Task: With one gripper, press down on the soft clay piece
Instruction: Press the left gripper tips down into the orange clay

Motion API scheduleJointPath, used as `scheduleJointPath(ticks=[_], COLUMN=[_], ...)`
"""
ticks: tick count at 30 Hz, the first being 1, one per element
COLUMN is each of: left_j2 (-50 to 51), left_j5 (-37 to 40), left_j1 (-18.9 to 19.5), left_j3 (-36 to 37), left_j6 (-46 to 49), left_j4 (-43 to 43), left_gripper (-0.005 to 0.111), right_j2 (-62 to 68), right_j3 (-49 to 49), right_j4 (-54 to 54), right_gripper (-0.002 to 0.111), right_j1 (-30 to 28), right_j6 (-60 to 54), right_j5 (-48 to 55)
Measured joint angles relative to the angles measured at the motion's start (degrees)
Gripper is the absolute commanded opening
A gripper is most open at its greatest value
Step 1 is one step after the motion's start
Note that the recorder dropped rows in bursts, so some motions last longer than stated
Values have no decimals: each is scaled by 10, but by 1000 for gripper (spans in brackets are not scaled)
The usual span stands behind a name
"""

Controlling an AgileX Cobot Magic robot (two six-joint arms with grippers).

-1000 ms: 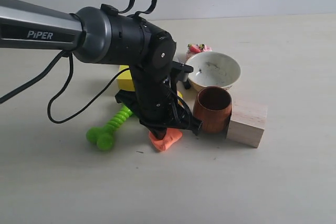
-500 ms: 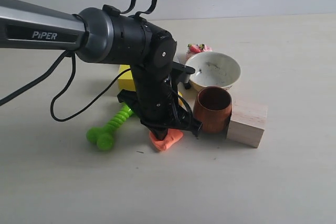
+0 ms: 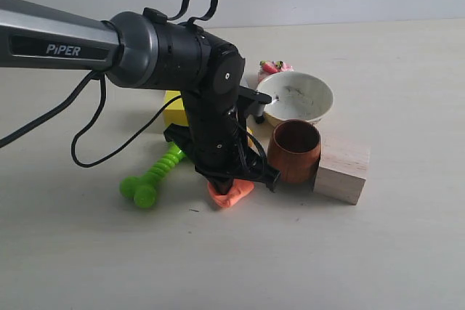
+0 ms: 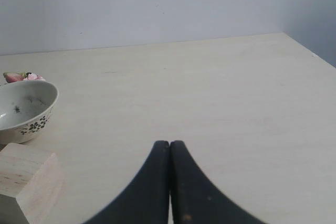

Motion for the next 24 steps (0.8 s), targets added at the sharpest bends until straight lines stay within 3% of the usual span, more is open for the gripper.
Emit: scheduleJointPath(ticks=[24], left_j2=[1], left_j5=[-1], left_j1=[0], left_j3=[0], left_j6=[10], left_j4=[-2], left_gripper=[0], right_j2=[0], right_j3=[0], right_j4=[0], right_gripper=[0], right_j1=[0], right_j6=[0], right_j5=[0])
